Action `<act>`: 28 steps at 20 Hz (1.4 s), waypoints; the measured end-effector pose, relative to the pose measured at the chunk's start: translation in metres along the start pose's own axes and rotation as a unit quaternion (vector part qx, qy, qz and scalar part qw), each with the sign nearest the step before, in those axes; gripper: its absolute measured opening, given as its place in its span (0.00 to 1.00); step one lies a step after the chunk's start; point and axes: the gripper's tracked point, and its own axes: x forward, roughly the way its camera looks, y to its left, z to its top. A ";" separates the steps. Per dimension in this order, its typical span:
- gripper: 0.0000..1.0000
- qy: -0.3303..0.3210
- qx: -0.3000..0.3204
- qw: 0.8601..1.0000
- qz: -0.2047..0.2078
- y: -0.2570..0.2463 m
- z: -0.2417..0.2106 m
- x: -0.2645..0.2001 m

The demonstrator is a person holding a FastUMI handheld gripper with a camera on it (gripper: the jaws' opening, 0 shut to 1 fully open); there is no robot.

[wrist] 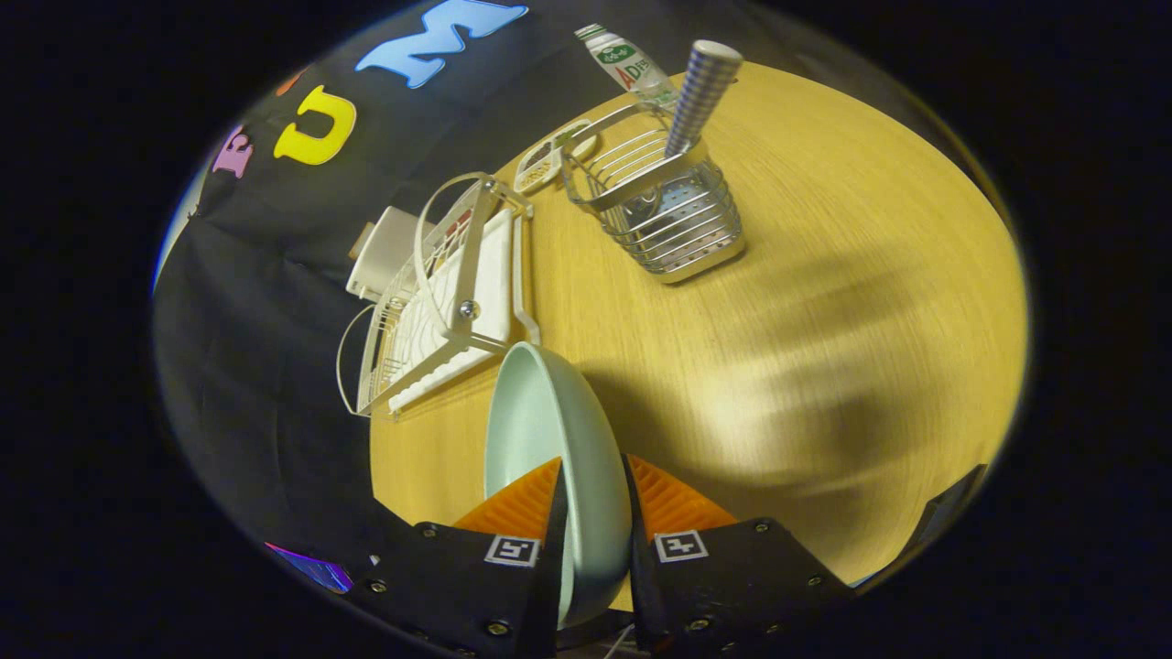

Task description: Take the plate from the dish rack, then take the spoon from the basket and place it into the plate.

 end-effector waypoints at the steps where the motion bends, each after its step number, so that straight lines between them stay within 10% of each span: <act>1: 0.33 -0.001 -0.002 1.000 -0.009 -0.004 0.004 0.000; 9: 0.42 -0.121 -0.124 0.981 -0.088 -0.030 0.050 -0.056; 22: 0.42 -0.398 -0.308 0.859 -0.089 0.006 0.167 -0.143; 28: 0.42 -0.418 -0.312 0.848 -0.089 -0.008 0.181 -0.109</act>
